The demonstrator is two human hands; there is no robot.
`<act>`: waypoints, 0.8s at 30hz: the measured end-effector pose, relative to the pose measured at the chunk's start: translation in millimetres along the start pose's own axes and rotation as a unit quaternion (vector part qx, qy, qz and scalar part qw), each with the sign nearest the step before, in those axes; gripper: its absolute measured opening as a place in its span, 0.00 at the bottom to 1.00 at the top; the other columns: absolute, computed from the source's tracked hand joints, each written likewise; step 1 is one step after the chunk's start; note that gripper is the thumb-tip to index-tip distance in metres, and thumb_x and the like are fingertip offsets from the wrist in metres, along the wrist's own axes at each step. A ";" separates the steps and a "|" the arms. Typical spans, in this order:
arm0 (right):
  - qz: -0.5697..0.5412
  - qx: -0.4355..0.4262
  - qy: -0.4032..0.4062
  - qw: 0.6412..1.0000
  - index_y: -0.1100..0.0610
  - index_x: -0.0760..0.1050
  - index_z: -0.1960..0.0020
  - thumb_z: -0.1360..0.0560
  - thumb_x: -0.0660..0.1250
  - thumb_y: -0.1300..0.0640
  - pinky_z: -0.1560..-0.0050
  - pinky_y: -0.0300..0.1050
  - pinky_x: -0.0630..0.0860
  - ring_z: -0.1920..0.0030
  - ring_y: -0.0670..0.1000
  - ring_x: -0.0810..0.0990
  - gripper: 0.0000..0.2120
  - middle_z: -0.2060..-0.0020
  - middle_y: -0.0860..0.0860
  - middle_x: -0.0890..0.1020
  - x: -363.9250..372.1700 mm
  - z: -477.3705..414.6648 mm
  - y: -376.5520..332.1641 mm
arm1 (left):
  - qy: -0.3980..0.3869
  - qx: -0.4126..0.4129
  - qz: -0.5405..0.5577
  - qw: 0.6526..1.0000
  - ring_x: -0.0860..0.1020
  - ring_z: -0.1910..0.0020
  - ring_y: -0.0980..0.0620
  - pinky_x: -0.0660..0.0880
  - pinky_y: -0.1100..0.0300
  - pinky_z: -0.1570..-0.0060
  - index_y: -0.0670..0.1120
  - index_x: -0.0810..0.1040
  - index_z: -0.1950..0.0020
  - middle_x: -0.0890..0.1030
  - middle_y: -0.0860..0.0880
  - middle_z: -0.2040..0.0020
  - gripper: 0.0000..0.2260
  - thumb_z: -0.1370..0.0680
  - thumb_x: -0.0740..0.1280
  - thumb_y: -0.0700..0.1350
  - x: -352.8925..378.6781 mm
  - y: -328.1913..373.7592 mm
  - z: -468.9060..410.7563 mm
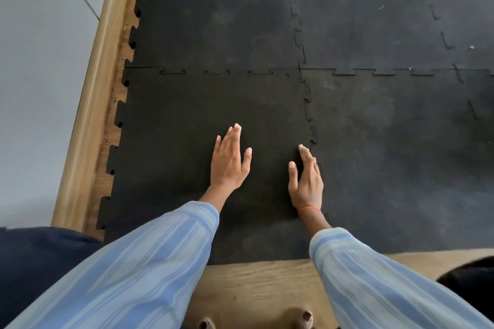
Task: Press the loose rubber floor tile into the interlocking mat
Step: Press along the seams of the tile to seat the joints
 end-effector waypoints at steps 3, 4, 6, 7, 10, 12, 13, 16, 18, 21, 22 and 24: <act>0.054 -0.009 -0.009 0.998 0.59 0.62 0.27 0.21 0.53 0.49 0.25 0.47 0.55 0.26 0.54 0.62 0.25 0.27 0.54 0.67 -4.0 24.2 7.5 | -0.019 0.005 -0.008 1.000 0.57 0.24 0.48 0.50 0.50 0.25 0.42 0.55 0.24 0.61 0.44 0.23 0.26 0.19 0.55 0.50 0.7 4.7 15.0; 0.088 -0.012 -0.005 0.996 0.60 0.62 0.27 0.21 0.51 0.48 0.25 0.48 0.54 0.25 0.53 0.61 0.26 0.27 0.53 0.66 -4.8 37.9 10.7 | -0.022 0.006 -0.019 1.000 0.57 0.24 0.47 0.51 0.49 0.25 0.42 0.56 0.24 0.60 0.44 0.23 0.26 0.19 0.55 0.51 1.0 5.4 23.7; 0.157 -0.004 -0.007 0.988 0.58 0.60 0.26 0.22 0.49 0.46 0.24 0.49 0.52 0.24 0.50 0.57 0.27 0.25 0.52 0.62 -4.3 60.8 18.0 | -0.027 -0.001 -0.054 0.998 0.57 0.23 0.48 0.51 0.48 0.25 0.43 0.59 0.24 0.59 0.45 0.23 0.25 0.19 0.54 0.52 2.6 4.6 42.9; 0.178 0.003 -0.011 0.984 0.56 0.59 0.26 0.22 0.49 0.45 0.24 0.49 0.51 0.24 0.49 0.55 0.28 0.24 0.52 0.61 -3.4 67.5 21.4 | -0.034 -0.005 -0.071 0.997 0.56 0.23 0.48 0.51 0.47 0.25 0.43 0.59 0.24 0.59 0.46 0.22 0.25 0.19 0.54 0.53 4.6 4.4 52.5; 0.207 0.010 -0.017 0.978 0.55 0.59 0.25 0.22 0.50 0.45 0.24 0.50 0.52 0.24 0.50 0.55 0.28 0.24 0.52 0.60 -2.2 66.4 22.1 | -0.044 -0.004 -0.105 0.993 0.57 0.23 0.47 0.52 0.46 0.26 0.44 0.61 0.25 0.58 0.46 0.22 0.26 0.20 0.54 0.54 8.1 6.5 63.2; 0.208 0.010 -0.024 0.978 0.56 0.59 0.26 0.22 0.50 0.45 0.24 0.51 0.52 0.24 0.51 0.56 0.28 0.24 0.52 0.60 -3.5 64.8 20.7 | -0.054 -0.008 -0.111 0.992 0.57 0.24 0.47 0.53 0.45 0.26 0.44 0.61 0.25 0.58 0.46 0.22 0.25 0.20 0.54 0.54 7.9 6.7 59.8; 0.206 0.012 -0.028 0.978 0.56 0.59 0.26 0.22 0.49 0.45 0.24 0.50 0.52 0.24 0.51 0.56 0.27 0.24 0.52 0.60 -4.7 67.6 20.8 | -0.062 -0.006 -0.113 0.992 0.57 0.24 0.46 0.53 0.45 0.26 0.44 0.61 0.25 0.58 0.46 0.22 0.25 0.20 0.54 0.55 7.5 6.7 60.3; 0.209 0.019 -0.031 0.977 0.56 0.60 0.26 0.21 0.48 0.44 0.24 0.51 0.52 0.24 0.51 0.55 0.27 0.24 0.52 0.60 -4.8 79.6 22.5 | -0.058 -0.016 -0.117 0.991 0.59 0.24 0.46 0.55 0.43 0.27 0.45 0.63 0.26 0.60 0.45 0.23 0.24 0.20 0.53 0.55 3.8 -0.3 71.7; 0.215 0.025 -0.025 0.976 0.56 0.61 0.27 0.22 0.49 0.44 0.24 0.52 0.54 0.24 0.52 0.57 0.27 0.25 0.53 0.62 -4.6 82.6 21.5 | -0.043 -0.040 -0.122 0.991 0.62 0.25 0.46 0.58 0.43 0.28 0.46 0.64 0.27 0.62 0.45 0.24 0.24 0.20 0.52 0.56 0.3 -6.3 83.2; 0.229 0.035 -0.017 0.973 0.56 0.62 0.27 0.22 0.50 0.45 0.25 0.53 0.56 0.25 0.53 0.59 0.26 0.25 0.53 0.63 -3.0 83.8 21.8 | -0.033 -0.060 -0.131 0.989 0.63 0.26 0.45 0.58 0.42 0.29 0.47 0.65 0.28 0.63 0.45 0.24 0.23 0.20 0.52 0.56 1.7 -8.7 92.9; 0.236 0.034 -0.015 0.971 0.55 0.62 0.27 0.21 0.50 0.45 0.25 0.53 0.56 0.25 0.54 0.60 0.26 0.25 0.53 0.63 -2.3 83.3 22.8 | -0.031 -0.061 -0.134 0.989 0.63 0.26 0.46 0.58 0.43 0.29 0.48 0.65 0.28 0.64 0.45 0.24 0.23 0.20 0.52 0.56 2.1 -9.7 92.0; 0.251 0.031 -0.016 0.967 0.54 0.63 0.27 0.21 0.50 0.45 0.26 0.53 0.56 0.25 0.54 0.61 0.25 0.25 0.53 0.63 -0.8 83.1 23.8 | -0.028 -0.057 -0.143 0.988 0.64 0.27 0.46 0.58 0.43 0.29 0.48 0.65 0.28 0.64 0.46 0.24 0.22 0.19 0.52 0.56 4.1 -10.6 89.9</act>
Point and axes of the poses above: each hand's wrist, its own z-axis away from the middle knuckle, its own x-axis out of the palm, y = z × x, the point moved 6 cm from there along -z, towards the middle knuckle
